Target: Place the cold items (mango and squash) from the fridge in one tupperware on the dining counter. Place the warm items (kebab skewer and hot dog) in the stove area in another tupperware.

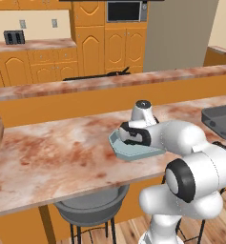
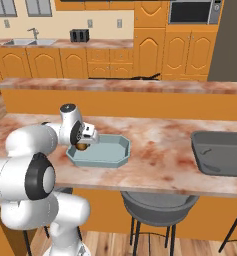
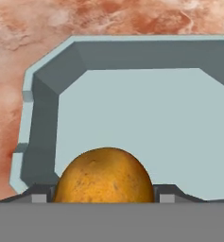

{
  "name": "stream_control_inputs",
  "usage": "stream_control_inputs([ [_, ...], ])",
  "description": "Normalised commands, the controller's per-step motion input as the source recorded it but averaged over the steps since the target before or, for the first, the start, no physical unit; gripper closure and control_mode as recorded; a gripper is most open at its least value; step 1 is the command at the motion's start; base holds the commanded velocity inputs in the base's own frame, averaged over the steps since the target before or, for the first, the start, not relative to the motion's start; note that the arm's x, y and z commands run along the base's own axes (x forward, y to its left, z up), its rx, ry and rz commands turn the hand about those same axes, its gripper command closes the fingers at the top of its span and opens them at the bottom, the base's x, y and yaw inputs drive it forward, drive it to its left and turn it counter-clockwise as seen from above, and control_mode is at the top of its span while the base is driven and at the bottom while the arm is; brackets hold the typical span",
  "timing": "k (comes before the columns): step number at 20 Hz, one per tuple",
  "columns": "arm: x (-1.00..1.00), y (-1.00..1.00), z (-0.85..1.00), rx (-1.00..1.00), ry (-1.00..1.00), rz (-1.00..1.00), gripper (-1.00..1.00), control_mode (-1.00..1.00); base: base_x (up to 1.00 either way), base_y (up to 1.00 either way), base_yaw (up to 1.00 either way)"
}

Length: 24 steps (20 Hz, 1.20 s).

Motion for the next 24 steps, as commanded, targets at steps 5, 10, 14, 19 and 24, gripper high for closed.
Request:
stream_control_inputs([
  [5, 0.06, 0.0, -0.15, 0.0, 0.0, 0.0, -1.0, -1.0, 0.0, 0.0, 0.0],
  [10, 0.08, -0.01, -0.02, 0.0, 0.0, 0.0, -1.0, -1.0, 0.0, 0.0, 0.0],
  [14, 0.05, 0.0, 0.0, 0.0, 0.01, 0.0, -1.0, -1.0, 0.0, 0.0, 0.0],
  [19, -0.05, 0.0, 0.09, 0.0, 0.08, -0.02, -1.0, -1.0, 0.0, 0.0, 0.0],
  [24, -0.78, 0.01, 0.95, 0.0, -0.13, -0.01, -1.0, -1.0, 0.0, 0.0, 0.0],
])
